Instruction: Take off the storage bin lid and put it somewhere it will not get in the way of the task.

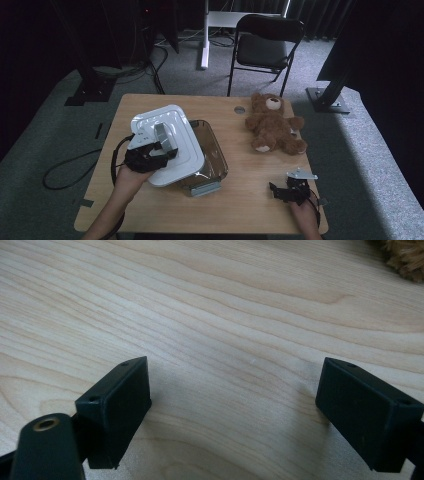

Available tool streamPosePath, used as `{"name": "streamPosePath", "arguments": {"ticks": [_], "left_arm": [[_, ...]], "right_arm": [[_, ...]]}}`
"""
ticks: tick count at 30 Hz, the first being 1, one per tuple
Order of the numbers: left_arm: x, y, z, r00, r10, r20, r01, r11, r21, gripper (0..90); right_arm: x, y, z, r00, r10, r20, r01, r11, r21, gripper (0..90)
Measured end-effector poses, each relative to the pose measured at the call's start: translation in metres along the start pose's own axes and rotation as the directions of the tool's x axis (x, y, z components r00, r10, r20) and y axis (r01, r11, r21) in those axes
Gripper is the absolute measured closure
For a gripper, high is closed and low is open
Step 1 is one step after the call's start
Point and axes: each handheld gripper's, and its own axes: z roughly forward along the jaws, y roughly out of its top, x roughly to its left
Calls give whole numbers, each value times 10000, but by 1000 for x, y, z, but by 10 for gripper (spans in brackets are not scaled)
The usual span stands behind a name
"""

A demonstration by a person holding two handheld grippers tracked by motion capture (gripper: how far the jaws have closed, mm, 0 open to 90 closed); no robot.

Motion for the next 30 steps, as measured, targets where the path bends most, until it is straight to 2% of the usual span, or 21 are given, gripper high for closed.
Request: {"name": "streamPosePath", "arguments": {"ticks": [4,9,13,18,24,30], "left_arm": [[8,-5,-10,9999,-138,-90,137,9999,-94,501],[18,-14,-20,9981,-158,-603,151,9998,-121,501],[26,-20,-30,9966,-352,-739,341,9993,-167,501],[34,-28,-40,9948,-248,-987,240,9997,-88,501],[43,-37,-49,9945,-415,-956,409,9991,-87,501],[51,-46,-54,9926,-471,-1117,466,9989,-71,501]], "right_arm": [[0,0,0,10000,1,2,-1,10000,-7,135],[0,0,0,10000,32,31,-32,10000,2,134],[0,0,0,10000,46,48,-46,10000,3,134],[0,0,0,10000,41,47,-41,10000,5,134],[0,0,0,10000,47,65,-48,10000,7,134],[0,0,0,10000,52,76,-52,10000,5,134]]}}
